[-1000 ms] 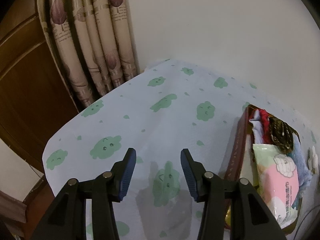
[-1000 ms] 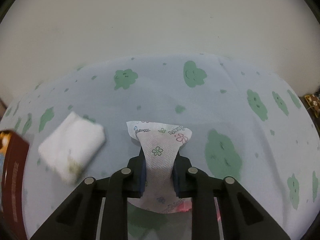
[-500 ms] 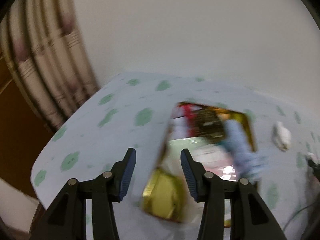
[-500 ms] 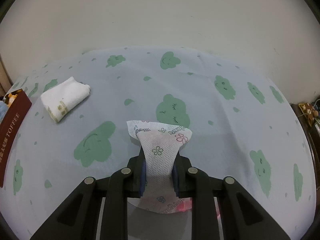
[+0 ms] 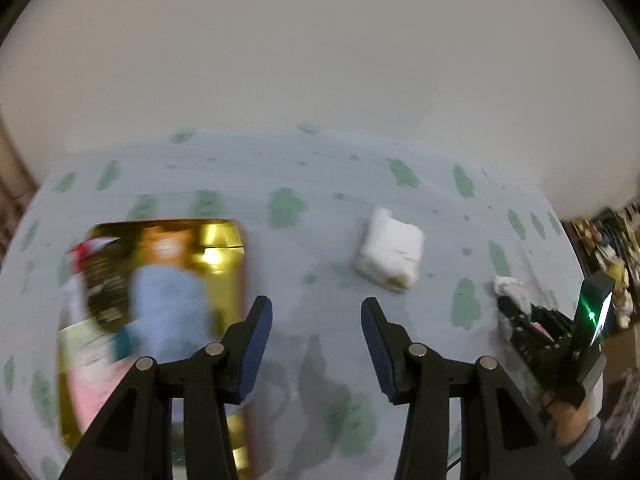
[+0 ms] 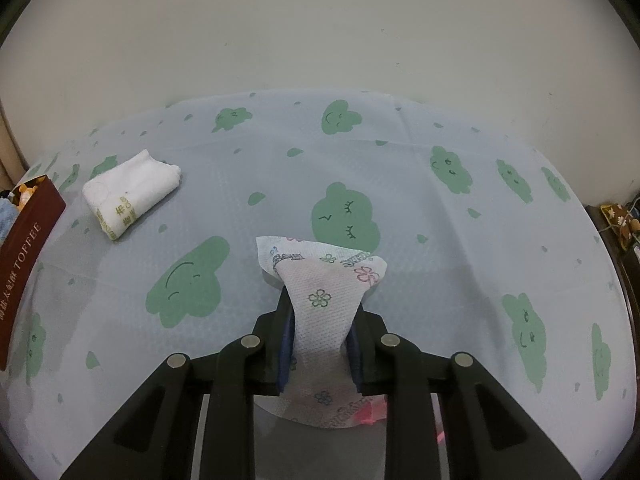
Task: Organize soft objects
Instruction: 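Grasp the white folded towel with the left tool while the right tool holds the packet, then carry the white towel into the gold tin and open the left tool while the right holds the packet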
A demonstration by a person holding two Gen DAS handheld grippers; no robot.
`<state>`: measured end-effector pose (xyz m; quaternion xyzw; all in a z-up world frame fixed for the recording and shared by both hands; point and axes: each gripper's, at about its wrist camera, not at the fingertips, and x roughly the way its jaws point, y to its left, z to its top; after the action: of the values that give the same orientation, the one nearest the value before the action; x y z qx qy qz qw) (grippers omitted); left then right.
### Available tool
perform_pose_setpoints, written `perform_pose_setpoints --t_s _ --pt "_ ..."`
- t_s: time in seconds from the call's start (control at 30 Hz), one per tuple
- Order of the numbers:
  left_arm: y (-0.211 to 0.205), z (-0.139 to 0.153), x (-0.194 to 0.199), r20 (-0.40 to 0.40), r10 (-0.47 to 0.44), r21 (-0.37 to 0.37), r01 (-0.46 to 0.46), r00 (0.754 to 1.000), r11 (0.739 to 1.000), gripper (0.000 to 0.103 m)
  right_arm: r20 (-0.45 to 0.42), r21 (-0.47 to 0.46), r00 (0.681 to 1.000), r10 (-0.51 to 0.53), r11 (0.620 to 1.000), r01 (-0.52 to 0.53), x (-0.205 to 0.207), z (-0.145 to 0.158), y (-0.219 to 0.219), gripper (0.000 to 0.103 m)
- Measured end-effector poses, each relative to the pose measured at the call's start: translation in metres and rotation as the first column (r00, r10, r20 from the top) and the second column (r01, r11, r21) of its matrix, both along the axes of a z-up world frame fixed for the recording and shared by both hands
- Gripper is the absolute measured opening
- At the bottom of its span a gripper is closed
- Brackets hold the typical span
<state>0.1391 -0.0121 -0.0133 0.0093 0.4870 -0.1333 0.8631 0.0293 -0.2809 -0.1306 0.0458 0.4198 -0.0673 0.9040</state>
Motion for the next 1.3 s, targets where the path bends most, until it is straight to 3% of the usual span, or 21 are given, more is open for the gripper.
perform_pose_setpoints --t_s 0.17,0.33,0.57,0.83,0.93,1.03,1.13,1.2,1.3 --pt "-0.06 -0.02 0.017 -0.003 -0.112 0.075 0.112 0.994 0.991 0.047 0.0 0.01 1.0 0.002 1.0 -0.002 0.0 0.0 -0.001 0.023" --pt "-0.106 -0.042 0.033 -0.004 -0.211 0.176 0.208 0.978 0.962 0.047 0.001 0.022 1.0 0.004 1.0 -0.004 0.0 0.0 -0.003 0.024" --pt "-0.134 -0.067 0.05 -0.05 -0.252 0.232 0.257 0.966 0.938 0.047 0.007 0.052 1.0 0.009 0.999 -0.01 0.0 -0.001 -0.008 0.025" --pt "-0.125 -0.087 0.068 -0.04 -0.215 0.275 0.217 0.976 0.937 0.047 0.011 0.069 1.0 0.011 0.998 -0.012 -0.001 -0.002 -0.009 0.026" --pt "-0.116 -0.087 0.073 -0.032 -0.202 0.244 0.204 0.979 0.948 0.047 0.01 0.066 1.0 0.012 0.998 -0.013 -0.001 -0.002 -0.009 0.026" --pt "-0.102 -0.084 0.078 -0.038 -0.172 0.145 0.175 0.984 0.974 0.047 0.01 0.066 1.0 0.013 0.998 -0.013 -0.001 -0.002 -0.009 0.026" --pt "-0.089 -0.083 0.085 -0.044 -0.11 0.107 0.114 0.993 0.988 0.029 0.01 0.066 1.0 0.012 0.998 -0.013 -0.001 -0.002 -0.008 0.026" --pt "-0.082 -0.081 0.087 -0.045 -0.101 0.06 0.104 0.994 0.993 0.025 0.01 0.065 1.0 0.012 0.998 -0.013 0.0 -0.002 -0.008 0.026" --pt "-0.08 -0.076 0.087 -0.023 -0.095 0.06 0.097 0.995 0.994 0.021 0.009 0.064 1.0 0.013 0.998 -0.013 -0.001 -0.002 -0.008 0.026"
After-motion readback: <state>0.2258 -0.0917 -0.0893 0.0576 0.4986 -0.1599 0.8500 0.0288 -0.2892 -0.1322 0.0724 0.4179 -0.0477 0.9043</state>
